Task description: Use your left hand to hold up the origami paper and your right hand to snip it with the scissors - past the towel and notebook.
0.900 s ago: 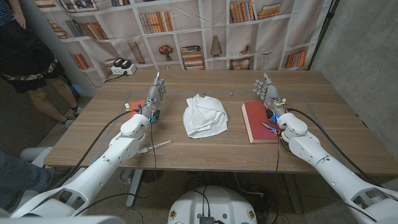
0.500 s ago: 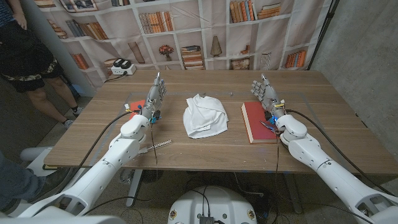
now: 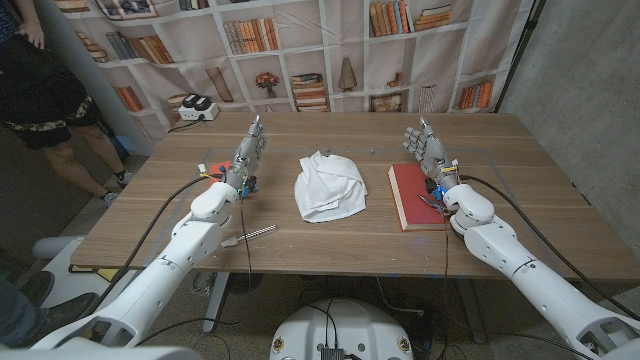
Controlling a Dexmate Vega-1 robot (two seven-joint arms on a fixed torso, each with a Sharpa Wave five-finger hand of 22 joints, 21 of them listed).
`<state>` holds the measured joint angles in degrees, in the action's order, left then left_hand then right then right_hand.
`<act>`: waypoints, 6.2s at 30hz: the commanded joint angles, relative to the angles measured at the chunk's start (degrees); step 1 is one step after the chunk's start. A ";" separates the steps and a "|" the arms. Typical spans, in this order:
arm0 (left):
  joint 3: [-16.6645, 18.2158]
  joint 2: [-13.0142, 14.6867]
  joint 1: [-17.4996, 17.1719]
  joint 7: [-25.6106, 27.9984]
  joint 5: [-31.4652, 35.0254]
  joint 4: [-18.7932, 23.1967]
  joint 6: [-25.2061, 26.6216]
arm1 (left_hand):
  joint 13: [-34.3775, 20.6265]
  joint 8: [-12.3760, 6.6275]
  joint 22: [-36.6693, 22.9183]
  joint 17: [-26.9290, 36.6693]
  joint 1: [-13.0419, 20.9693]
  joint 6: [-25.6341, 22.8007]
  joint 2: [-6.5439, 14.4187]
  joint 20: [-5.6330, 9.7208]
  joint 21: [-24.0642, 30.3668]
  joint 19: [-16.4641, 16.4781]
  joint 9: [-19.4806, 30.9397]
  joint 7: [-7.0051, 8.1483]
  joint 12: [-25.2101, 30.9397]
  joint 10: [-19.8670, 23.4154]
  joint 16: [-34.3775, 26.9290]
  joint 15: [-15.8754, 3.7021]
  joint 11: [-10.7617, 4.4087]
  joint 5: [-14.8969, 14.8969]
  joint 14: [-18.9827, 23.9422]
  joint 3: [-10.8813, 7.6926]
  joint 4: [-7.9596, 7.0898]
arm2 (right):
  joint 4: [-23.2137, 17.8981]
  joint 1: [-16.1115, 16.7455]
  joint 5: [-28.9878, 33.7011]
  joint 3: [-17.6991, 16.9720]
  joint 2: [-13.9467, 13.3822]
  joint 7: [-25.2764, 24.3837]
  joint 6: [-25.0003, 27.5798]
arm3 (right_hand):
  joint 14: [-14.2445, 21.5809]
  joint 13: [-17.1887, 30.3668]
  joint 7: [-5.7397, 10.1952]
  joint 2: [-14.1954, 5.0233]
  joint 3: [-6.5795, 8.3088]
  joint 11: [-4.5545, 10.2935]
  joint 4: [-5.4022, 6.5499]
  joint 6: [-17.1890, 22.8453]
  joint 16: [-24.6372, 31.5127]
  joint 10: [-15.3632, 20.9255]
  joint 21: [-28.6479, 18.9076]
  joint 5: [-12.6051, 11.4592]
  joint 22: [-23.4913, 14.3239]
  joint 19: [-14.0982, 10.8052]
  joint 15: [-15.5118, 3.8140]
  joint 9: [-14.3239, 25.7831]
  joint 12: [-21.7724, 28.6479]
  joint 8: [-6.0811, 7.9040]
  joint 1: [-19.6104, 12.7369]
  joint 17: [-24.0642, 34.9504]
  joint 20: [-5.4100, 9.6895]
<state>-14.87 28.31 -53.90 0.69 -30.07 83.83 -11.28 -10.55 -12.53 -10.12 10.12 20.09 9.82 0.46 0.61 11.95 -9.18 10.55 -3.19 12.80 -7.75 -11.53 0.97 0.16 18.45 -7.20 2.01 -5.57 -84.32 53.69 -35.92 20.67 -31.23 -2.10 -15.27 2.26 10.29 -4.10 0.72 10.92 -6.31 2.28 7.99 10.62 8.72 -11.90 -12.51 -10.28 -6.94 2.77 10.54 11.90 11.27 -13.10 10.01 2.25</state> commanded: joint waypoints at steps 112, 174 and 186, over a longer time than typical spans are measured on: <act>11.93 16.10 -33.93 39.75 56.28 34.54 30.47 | -0.47 -3.31 -0.47 0.12 27.63 -26.18 0.28 3.32 2.92 20.97 0.41 3.81 1.95 26.78 -1.27 -5.66 -5.29 -1.94 25.64 -3.33 13.73 | -15.85 7.71 4.14 1.32 -3.91 -9.37 8.36 | 0.74 0.15 0.12 -1.07 -0.03 0.01 -1.24 0.98 -0.09 1.12 0.24 1.09 -0.20 -0.97 0.46 0.19 0.09 -0.13 -1.23 0.28 0.29; -5.07 22.54 -21.86 13.87 82.83 37.08 63.44 | -0.65 -4.39 -0.57 0.30 33.95 -44.21 1.03 2.09 7.32 39.34 0.51 6.65 2.19 46.46 -1.37 -9.40 -8.31 -4.29 43.98 -3.01 12.80 | -14.37 6.77 2.77 1.53 -2.75 -10.02 9.47 | 1.29 0.19 0.01 -1.48 -0.21 0.07 -1.54 0.43 0.09 1.51 0.16 1.26 -0.23 -1.41 0.35 0.21 0.19 -0.31 -1.09 0.31 0.09; -8.00 22.07 -19.36 9.61 86.57 34.35 63.70 | -0.83 -1.49 -0.68 0.46 37.50 -39.48 2.41 1.87 6.33 37.96 0.65 6.54 -0.46 42.62 0.03 -9.58 -8.54 -4.54 42.13 -4.21 13.68 | -14.65 6.09 2.83 1.96 -2.68 -10.13 10.59 | 1.48 0.19 0.09 -1.56 -0.24 0.05 -1.61 0.30 0.12 1.57 0.14 1.28 -0.23 -1.54 0.47 0.22 0.20 -0.32 -1.08 0.31 0.05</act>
<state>-19.78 50.48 -75.71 14.72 52.53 120.26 51.16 -11.08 -14.76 -10.55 10.29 56.22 -30.96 2.64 2.48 18.83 29.48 10.97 3.26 12.95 35.89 -11.88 -3.37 -8.45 13.96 35.89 -1.72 7.75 -98.93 60.38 -33.14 22.26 -34.09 -12.17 -5.48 3.12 10.26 -4.08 -0.34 10.60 -6.22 1.02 8.59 10.61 9.85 -11.65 -11.31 -10.25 -8.08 3.14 10.52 11.89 10.99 -14.16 10.00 2.18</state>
